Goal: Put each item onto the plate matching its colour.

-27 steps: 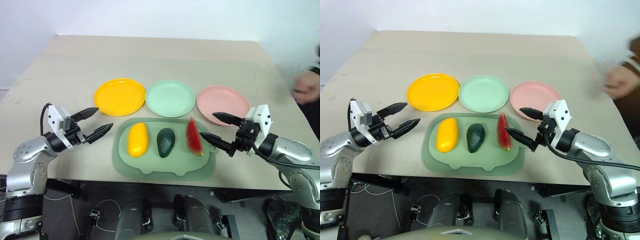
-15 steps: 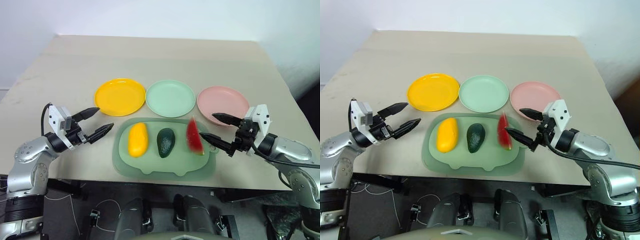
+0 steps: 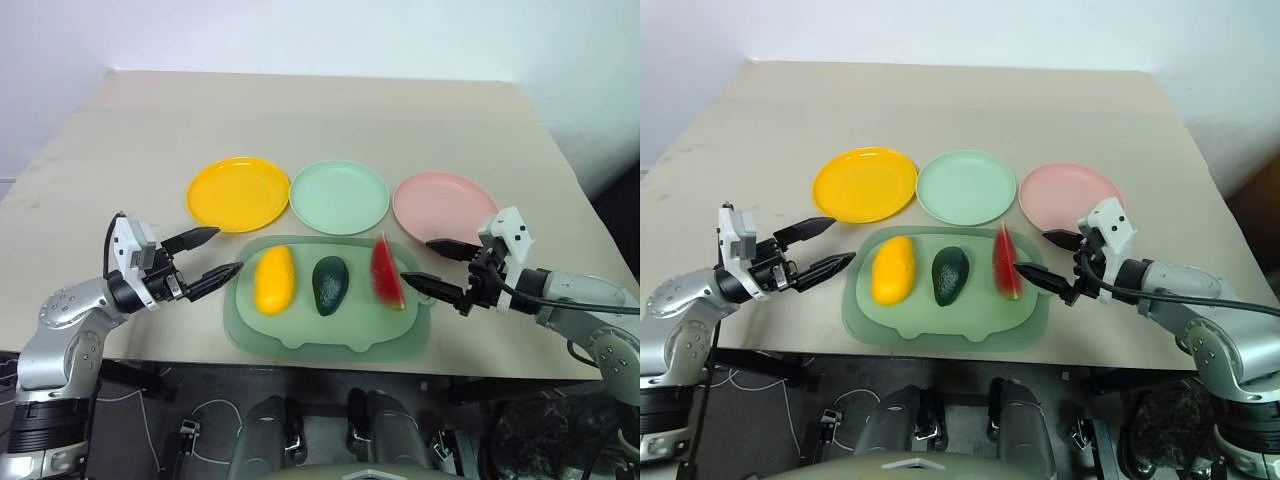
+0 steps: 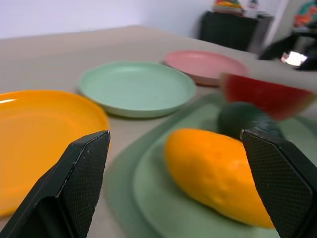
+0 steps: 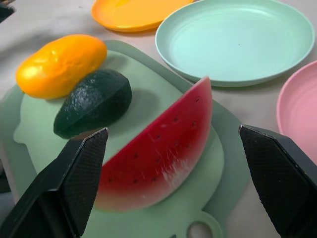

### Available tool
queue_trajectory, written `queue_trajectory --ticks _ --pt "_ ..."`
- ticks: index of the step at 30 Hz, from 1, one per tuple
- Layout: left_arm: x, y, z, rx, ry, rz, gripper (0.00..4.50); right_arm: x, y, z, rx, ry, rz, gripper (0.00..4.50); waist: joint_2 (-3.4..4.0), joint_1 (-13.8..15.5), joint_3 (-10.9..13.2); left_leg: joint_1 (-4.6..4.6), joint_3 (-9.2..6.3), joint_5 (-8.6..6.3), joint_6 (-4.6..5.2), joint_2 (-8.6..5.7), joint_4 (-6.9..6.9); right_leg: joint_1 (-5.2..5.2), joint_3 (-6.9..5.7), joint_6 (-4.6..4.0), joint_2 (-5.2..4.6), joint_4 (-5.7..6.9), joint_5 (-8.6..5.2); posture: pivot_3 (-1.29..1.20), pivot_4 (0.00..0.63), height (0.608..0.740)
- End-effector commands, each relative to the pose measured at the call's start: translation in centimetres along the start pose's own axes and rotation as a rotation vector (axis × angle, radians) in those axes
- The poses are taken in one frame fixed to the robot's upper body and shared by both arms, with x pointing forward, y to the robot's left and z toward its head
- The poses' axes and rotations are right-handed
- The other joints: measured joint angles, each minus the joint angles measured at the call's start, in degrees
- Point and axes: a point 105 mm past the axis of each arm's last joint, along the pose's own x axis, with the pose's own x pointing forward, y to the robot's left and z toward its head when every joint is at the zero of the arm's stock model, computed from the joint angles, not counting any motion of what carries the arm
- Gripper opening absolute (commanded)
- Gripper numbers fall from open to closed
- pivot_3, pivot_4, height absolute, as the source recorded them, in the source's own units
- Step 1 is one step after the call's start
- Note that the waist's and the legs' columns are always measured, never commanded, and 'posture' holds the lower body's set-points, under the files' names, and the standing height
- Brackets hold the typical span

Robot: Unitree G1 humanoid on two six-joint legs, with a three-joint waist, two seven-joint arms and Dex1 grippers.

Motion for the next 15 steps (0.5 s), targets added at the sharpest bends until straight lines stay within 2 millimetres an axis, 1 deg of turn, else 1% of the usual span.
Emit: queue_trajectory --ticks 1,4,8,10,15 --pt "0.1 -1.4 0.7 -0.001 0.015 -0.104 4.44 0.1 0.8 1.3 -0.014 -0.013 0.006 4.50 0.00 0.0 0.0 0.00 0.00 0.00 0.00 0.00 0.00 0.00 0.00 0.00 0.00 0.00 0.00 0.00 0.150 0.696" --pt "0.5 -1.8 0.9 0.011 0.025 -0.143 4.44 0.4 1.5 1.0 0.012 0.034 0.028 4.50 0.00 0.0 0.0 0.00 0.00 0.00 -0.01 0.00 0.00 -0.01 0.00 -0.01 -0.01 0.00 -0.01 0.00 0.150 0.696" --pt "1.0 -2.0 1.1 0.034 0.029 -0.175 4.44 0.6 1.7 0.9 0.050 0.078 0.036 4.50 0.01 0.1 0.0 -0.01 0.00 0.00 0.00 0.00 0.00 0.00 0.00 -0.02 -0.02 -0.02 -0.01 0.00 0.150 0.696" --pt "1.4 -1.9 1.2 0.043 0.032 -0.193 4.44 1.0 2.0 1.1 0.086 0.100 0.052 4.50 0.00 0.0 0.0 -0.02 0.00 0.00 0.00 0.00 0.00 -0.01 0.01 -0.03 -0.01 -0.03 0.00 0.00 0.150 0.696" --pt "1.9 -1.7 1.0 0.044 0.032 -0.210 4.44 2.1 2.4 1.1 0.094 0.168 0.039 4.50 0.01 -0.1 0.0 -0.02 0.01 0.00 -0.01 0.00 -0.03 -0.03 0.01 -0.05 0.00 -0.03 0.02 0.00 0.150 0.696"
